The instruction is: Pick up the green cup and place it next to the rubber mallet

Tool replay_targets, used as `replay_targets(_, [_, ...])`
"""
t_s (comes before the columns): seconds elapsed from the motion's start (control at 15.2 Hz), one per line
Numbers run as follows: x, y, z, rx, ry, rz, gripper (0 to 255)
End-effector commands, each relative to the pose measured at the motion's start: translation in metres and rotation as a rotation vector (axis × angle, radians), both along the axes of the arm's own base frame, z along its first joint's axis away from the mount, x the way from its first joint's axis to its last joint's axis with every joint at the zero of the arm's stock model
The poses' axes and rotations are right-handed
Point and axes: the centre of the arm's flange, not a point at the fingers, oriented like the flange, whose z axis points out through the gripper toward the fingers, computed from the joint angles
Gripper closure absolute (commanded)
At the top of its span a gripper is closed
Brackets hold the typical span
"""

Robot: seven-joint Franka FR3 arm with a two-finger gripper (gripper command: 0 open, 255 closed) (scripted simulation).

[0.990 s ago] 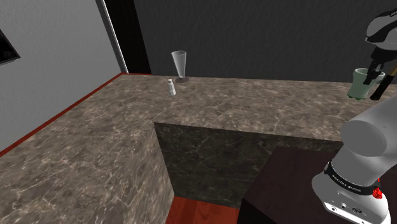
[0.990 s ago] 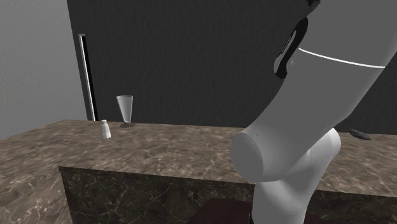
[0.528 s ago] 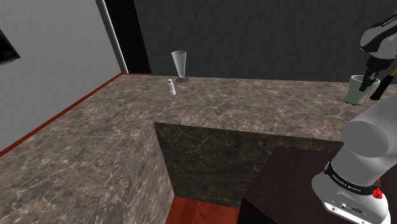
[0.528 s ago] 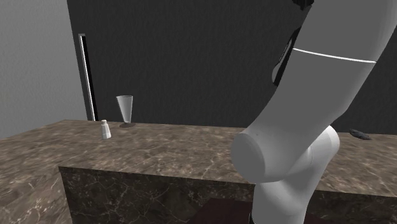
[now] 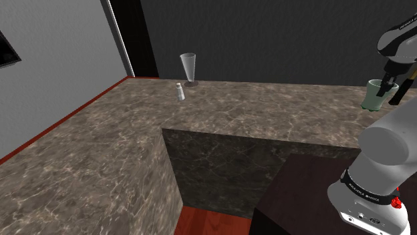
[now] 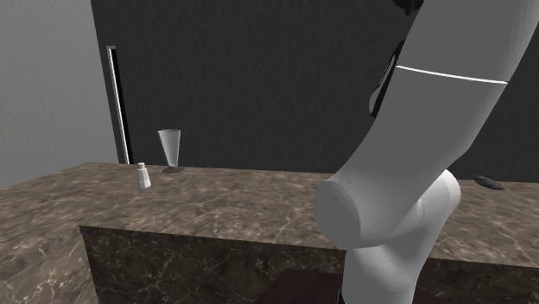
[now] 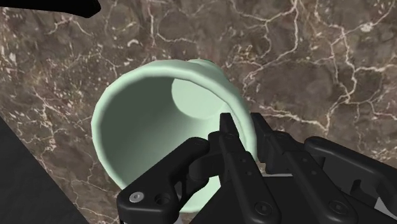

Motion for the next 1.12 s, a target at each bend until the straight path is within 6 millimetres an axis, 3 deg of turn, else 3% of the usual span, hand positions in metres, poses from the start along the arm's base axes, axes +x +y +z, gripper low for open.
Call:
replay_targets(0.0, [0.0,0.0,0.0,-0.001,0.0,0.0,0])
replay_targets(0.33, [0.0,0.0,0.0,-0.001,0.0,0.0,0])
replay_targets(0.59, [0.0,0.006,0.05,-0.001,0.0,0.0,0])
replay_targets(1.06, [0.0,0.006,0.05,-0.001,0.0,0.0,0])
